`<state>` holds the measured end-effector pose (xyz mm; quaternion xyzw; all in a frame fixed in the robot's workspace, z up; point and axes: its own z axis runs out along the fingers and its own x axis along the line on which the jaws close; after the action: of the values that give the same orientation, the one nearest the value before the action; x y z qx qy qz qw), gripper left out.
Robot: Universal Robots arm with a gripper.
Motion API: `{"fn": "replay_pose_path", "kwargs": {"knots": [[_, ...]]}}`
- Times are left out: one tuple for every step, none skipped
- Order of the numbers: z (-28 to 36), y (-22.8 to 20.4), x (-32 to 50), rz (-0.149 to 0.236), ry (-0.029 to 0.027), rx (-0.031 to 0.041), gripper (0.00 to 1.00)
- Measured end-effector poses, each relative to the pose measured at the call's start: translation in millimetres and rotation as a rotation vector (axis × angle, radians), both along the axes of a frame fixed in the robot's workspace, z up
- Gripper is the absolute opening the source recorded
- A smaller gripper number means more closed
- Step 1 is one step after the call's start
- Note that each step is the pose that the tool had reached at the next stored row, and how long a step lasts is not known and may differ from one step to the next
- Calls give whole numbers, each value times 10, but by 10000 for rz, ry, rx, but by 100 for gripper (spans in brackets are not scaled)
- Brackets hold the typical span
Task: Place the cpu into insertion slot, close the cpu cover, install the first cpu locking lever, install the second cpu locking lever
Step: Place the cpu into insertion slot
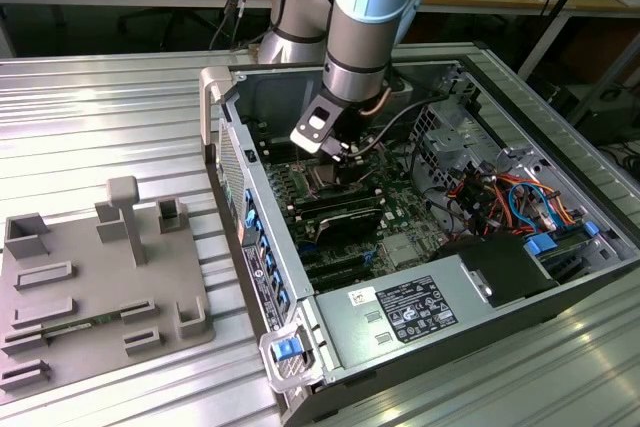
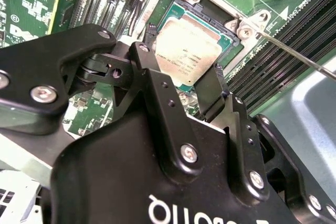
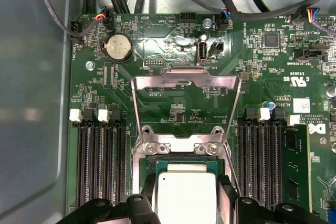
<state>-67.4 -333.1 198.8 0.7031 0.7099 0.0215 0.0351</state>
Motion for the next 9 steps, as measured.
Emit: {"fn": "replay_pose_path", "kwargs": {"knots": [[-3,5,-1,-1,-1,0,55],[-5,10,-1,-1,0,-2,55],[-7,15,-1,0,1,-2,55],[-9,17,-1,0,1,-1,55],[-10,19,-1,2,2,-1,55],[-11,19,0,1,2,-1,55],[-15,20,-1,0,3,-1,55],[-19,20,-1,-2,3,-2,55],[-22,19,-1,-7,4,-3,55]]}}
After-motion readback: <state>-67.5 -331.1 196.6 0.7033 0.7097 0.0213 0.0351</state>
